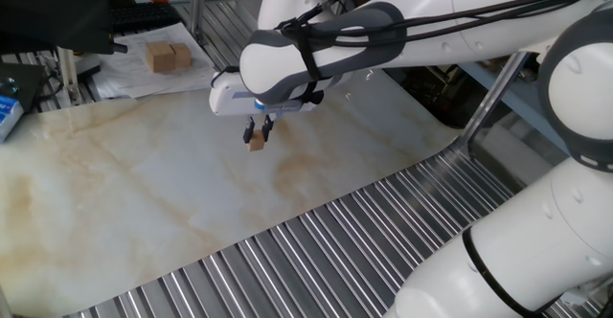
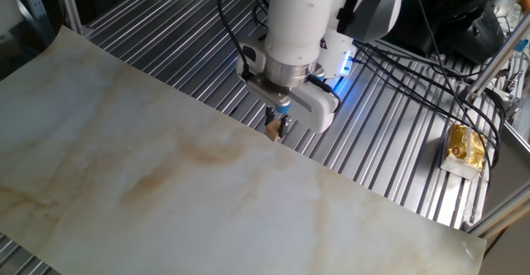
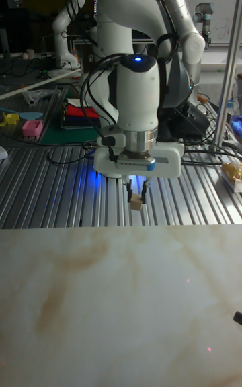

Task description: Pick up the small block on the left and move it to the right

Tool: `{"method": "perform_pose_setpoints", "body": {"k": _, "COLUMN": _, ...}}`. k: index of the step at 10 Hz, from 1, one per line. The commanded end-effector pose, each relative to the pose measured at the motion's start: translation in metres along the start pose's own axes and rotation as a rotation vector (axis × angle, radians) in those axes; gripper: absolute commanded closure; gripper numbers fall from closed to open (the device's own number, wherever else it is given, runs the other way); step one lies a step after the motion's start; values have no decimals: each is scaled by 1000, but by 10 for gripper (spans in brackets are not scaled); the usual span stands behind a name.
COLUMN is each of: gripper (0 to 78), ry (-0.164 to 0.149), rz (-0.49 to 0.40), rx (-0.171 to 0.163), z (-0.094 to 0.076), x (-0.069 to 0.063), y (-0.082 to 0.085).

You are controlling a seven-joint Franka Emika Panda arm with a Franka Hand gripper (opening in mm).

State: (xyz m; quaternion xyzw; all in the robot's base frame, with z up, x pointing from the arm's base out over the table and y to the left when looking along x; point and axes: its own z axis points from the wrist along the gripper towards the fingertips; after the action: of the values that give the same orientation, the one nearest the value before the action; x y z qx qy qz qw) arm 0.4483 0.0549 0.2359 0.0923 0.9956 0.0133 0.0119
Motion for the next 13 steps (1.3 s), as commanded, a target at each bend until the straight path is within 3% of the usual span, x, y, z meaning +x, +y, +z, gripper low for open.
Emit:
{"method": "perform_pose_setpoints", "body": {"k": 1, "gripper": 763, "ry": -24, "rz": -56, "rx": 35, "z": -1, "x": -1, "y": 0}}
{"method": "perform_pose_setpoints", "body": {"k": 8, "gripper": 763, "ry": -27, "rz": -288, "rx": 33, "z": -1, "x": -1, "y": 0}}
{"method": "perform_pose_setpoints", "body": {"k": 9, "gripper": 763, "ry": -14, "rz": -319, "rx": 30, "z": -1, "x": -1, "y": 0}}
{"method": "perform_pose_setpoints", "body": {"k": 10, "gripper": 763, "ry": 4, "rz": -332, "rx": 41, "z": -1, "x": -1, "y": 0}}
{"method": "perform_pose_setpoints", "body": {"k": 13, "gripper": 763, "ry": 10, "rz": -294, "rx": 59, "z": -1, "x": 0, "y": 1}}
